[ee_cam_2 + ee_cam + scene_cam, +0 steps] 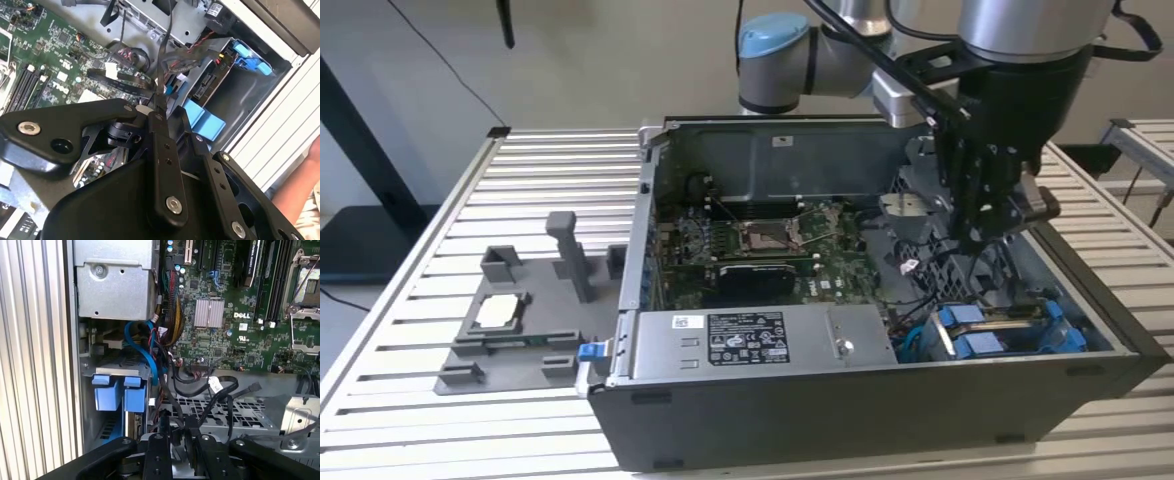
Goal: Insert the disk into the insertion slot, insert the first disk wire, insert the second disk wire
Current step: 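Insert the second disk wire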
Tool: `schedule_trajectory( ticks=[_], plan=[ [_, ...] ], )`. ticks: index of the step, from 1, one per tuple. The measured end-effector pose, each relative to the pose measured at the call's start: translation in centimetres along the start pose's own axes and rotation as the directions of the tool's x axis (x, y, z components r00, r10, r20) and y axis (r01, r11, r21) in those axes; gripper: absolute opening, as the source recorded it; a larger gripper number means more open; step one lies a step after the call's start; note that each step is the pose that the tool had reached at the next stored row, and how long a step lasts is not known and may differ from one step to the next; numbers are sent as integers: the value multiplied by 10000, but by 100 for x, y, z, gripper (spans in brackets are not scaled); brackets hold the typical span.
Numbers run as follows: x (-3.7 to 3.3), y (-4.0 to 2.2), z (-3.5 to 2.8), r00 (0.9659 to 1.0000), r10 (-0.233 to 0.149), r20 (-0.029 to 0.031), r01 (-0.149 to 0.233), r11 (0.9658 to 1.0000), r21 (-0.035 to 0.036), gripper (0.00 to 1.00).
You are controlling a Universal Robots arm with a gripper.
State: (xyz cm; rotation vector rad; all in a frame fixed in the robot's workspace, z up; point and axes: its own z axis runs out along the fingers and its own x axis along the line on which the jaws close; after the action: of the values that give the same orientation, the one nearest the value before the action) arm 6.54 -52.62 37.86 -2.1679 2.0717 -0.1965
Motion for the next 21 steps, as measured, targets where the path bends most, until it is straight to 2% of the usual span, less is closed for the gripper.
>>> schedule_trajectory(
  ticks=[5,7,8,15,18,21],
  plan=[
    [0,9,5,10000,-1,0,1,10000,4,27],
    [0,10,5,10000,0,0,0,10000,4,25],
    [0,9,5,10000,0,0,0,10000,4,18],
    [0,9,8,10000,-2,-17,2,10000,-2,16],
    [4,-5,15,10000,-3,-17,3,10000,-46,16],
    [23,-34,25,10000,-3,-14,3,9999,-135,16]
  ],
)
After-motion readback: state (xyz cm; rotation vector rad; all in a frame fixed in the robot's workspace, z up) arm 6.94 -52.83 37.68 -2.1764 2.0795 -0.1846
